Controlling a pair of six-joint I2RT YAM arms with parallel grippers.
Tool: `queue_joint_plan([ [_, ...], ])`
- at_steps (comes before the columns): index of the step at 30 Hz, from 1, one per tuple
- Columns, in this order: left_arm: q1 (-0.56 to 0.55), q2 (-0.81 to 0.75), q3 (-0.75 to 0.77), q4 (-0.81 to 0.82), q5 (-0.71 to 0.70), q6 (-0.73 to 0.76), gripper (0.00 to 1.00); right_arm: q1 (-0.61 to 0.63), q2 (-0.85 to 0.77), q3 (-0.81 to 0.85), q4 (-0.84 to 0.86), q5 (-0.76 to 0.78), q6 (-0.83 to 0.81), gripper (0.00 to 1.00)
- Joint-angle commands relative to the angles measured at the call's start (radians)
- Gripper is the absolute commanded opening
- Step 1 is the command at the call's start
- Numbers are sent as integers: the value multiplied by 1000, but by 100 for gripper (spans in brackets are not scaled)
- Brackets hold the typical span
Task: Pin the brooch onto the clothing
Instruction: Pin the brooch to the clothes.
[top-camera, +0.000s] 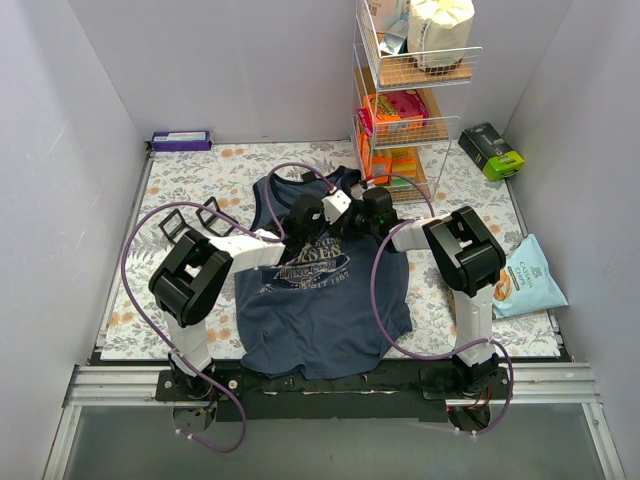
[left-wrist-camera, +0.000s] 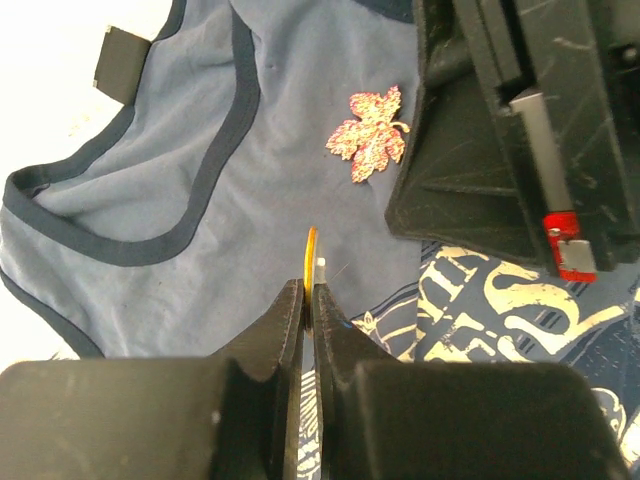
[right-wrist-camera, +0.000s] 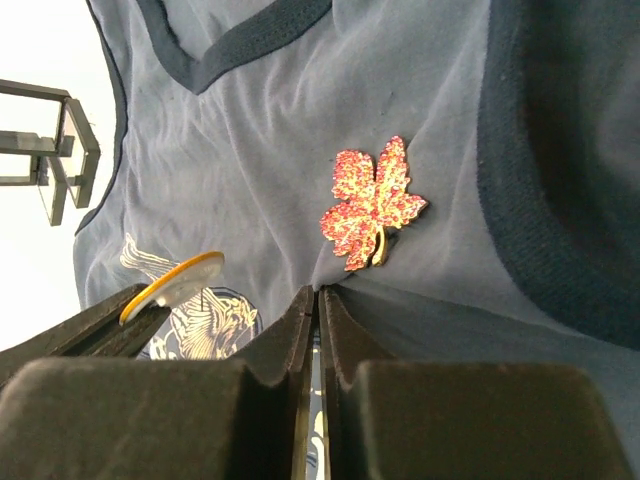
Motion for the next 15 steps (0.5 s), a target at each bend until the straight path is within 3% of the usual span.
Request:
queue_joint_plan([
  [1, -23, -6, -10, 9, 8, 21, 0, -7, 20, 40, -5, 7, -1, 4],
  [15, -75, 66, -5, -4, -43, 58, 0, -7, -49, 25, -29, 31, -8, 1],
])
